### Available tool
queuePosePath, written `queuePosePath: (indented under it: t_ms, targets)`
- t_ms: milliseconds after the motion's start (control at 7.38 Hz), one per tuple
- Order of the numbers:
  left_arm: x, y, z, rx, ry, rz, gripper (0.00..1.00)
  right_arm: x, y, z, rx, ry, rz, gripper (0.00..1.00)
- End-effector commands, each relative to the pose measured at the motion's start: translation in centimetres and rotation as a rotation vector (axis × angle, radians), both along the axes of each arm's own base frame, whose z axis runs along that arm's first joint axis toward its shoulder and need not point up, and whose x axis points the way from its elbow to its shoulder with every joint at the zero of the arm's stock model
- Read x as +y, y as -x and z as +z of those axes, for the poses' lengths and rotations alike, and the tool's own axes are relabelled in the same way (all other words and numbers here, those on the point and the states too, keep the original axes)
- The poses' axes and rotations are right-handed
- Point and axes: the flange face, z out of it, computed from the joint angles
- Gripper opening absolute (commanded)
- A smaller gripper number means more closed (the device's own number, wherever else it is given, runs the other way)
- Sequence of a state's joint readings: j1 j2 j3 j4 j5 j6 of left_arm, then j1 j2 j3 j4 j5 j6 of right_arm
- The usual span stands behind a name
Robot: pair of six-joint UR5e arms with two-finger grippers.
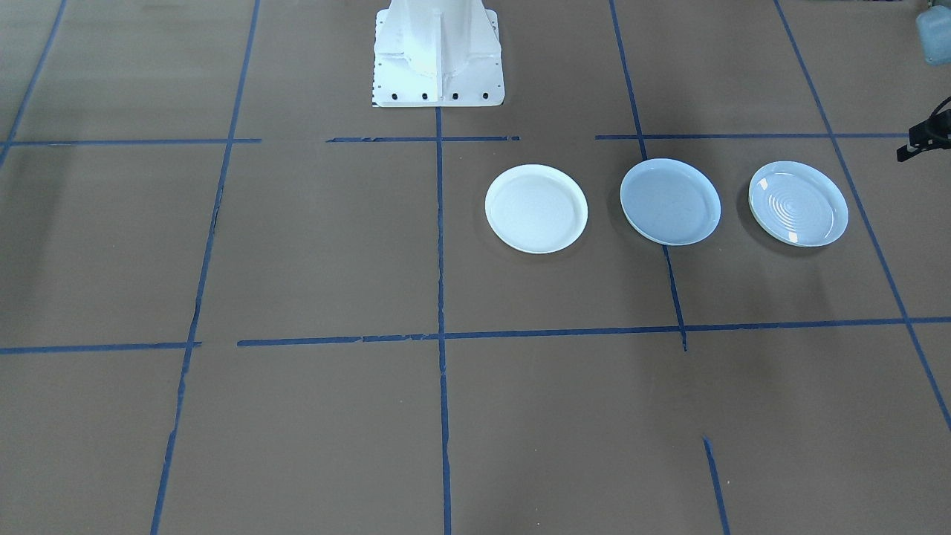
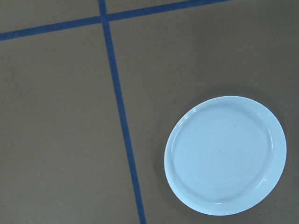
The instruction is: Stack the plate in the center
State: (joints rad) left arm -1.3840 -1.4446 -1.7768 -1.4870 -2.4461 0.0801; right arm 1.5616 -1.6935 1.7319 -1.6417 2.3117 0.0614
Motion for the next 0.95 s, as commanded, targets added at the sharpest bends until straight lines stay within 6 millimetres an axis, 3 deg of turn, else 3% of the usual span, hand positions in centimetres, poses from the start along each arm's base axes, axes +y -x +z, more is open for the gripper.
queuePosePath:
  t_ms: [0, 271, 407, 542, 814]
  targets:
    - [-0.2, -4.5, 2.8, 0.012, -0.001, -0.035, 1.00, 0.0, 0.0, 0.0, 0.000, 0.001, 0.000, 1.00]
    - [0.8, -8.3, 7.8, 0.033, -0.010, -0.040, 1.00, 0.0, 0.0, 0.0, 0.000, 0.000, 0.000, 1.00]
    - [1.5, -9.9, 8.8, 0.036, 0.010, -0.036, 1.00, 0.0, 0.0, 0.0, 0.000, 0.000, 0.000, 1.00]
    - [2.0, -10.7, 9.7, 0.030, 0.029, -0.022, 0.93, 0.0, 0.0, 0.0, 0.000, 0.000, 0.000, 1.00]
    - [2.4, -11.1, 10.5, 0.022, 0.045, -0.011, 0.88, 0.0, 0.0, 0.0, 0.000, 0.000, 0.000, 1.00]
